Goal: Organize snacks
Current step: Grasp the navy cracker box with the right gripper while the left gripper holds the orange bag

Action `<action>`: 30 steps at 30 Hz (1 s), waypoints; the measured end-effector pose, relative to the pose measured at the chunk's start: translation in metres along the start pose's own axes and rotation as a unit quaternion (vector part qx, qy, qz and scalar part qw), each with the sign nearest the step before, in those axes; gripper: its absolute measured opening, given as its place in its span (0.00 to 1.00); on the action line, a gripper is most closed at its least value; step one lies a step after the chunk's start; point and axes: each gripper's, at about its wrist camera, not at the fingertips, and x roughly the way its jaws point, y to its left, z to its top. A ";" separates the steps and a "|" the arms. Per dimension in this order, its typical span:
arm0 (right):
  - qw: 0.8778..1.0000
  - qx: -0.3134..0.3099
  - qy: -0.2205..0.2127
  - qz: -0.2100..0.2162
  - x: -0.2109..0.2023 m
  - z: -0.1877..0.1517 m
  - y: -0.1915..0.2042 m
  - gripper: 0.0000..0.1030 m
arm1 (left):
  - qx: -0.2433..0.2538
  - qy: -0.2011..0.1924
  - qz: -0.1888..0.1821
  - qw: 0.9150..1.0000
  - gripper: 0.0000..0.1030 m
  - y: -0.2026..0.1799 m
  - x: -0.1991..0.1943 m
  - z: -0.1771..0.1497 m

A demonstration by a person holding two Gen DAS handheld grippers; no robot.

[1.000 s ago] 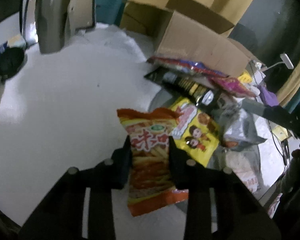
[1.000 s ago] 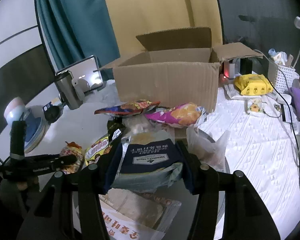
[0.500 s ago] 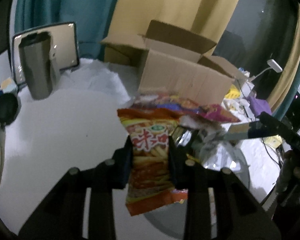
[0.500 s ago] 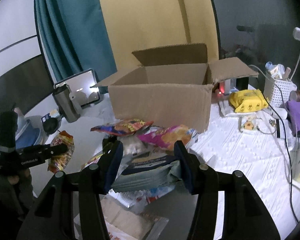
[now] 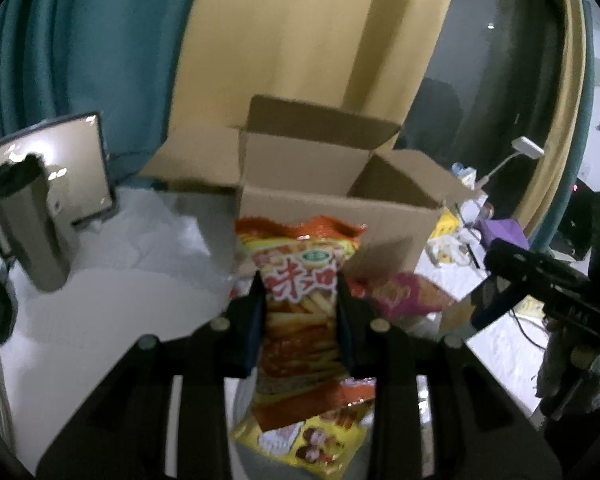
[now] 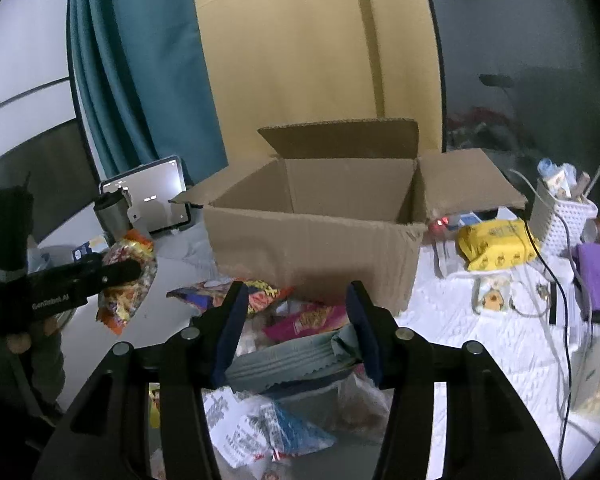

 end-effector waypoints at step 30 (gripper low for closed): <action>0.988 0.084 0.123 -0.045 0.019 -0.048 -0.043 0.72 | 0.018 0.021 -0.045 0.999 0.31 -0.013 0.051 0.018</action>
